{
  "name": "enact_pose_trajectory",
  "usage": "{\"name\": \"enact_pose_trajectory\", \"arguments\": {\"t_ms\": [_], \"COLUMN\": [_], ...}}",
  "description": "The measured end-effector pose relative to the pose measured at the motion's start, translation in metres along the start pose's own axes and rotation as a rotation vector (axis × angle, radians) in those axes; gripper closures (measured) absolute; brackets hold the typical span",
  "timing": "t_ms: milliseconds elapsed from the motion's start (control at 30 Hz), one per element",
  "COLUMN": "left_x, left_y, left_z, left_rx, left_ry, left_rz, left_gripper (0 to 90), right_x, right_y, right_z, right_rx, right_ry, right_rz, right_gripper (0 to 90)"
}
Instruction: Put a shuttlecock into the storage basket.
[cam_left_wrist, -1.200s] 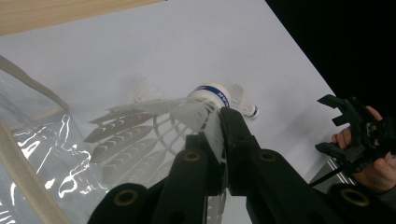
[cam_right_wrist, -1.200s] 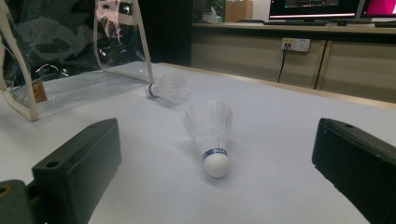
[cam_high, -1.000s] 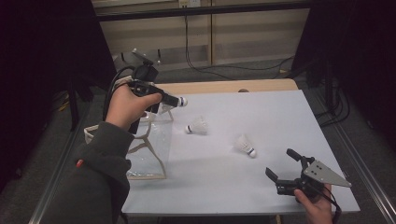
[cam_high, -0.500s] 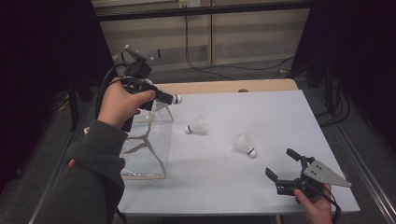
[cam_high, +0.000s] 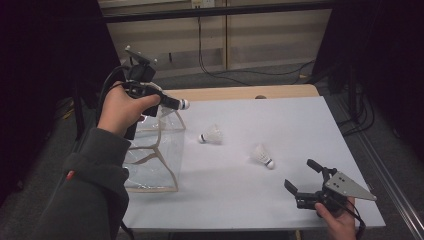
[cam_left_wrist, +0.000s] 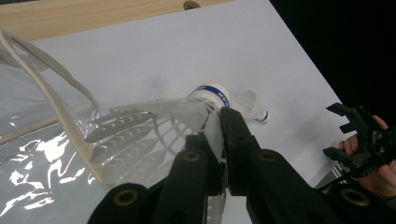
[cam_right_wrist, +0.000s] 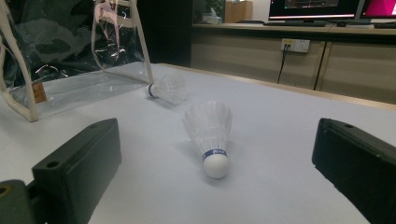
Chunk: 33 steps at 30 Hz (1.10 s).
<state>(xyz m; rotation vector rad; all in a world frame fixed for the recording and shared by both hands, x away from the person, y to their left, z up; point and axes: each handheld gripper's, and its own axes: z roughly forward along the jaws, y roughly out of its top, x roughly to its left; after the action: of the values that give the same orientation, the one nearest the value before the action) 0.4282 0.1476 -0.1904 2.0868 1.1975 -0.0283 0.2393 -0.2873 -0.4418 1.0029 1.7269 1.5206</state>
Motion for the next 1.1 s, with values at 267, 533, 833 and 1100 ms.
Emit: {"name": "enact_pose_trajectory", "arguments": {"t_ms": [267, 533, 833, 1100], "left_x": [0.004, 0.008, 0.013, 0.016], "left_y": [0.000, 0.000, 0.000, -0.001], "left_z": [-0.007, -0.012, -0.018, -0.023], "left_rx": [0.000, -0.002, -0.007, -0.004], "left_ry": [0.008, 0.016, 0.031, 0.046], "left_rz": [-0.002, -0.007, -0.011, -0.013], "left_gripper": [87.9, 87.9, 87.9, 87.9], "right_x": [0.000, 0.000, 0.001, 0.001], "right_y": [0.000, 0.000, 0.000, 0.000], "right_z": [0.000, 0.000, 0.000, 0.000], "right_rx": [0.000, -0.002, -0.004, -0.002], "right_ry": [-0.001, 0.000, 0.000, 0.001], "right_rz": [0.002, -0.001, 0.000, 0.000], "right_gripper": [1.4, 1.4, 1.4, 1.4]}}
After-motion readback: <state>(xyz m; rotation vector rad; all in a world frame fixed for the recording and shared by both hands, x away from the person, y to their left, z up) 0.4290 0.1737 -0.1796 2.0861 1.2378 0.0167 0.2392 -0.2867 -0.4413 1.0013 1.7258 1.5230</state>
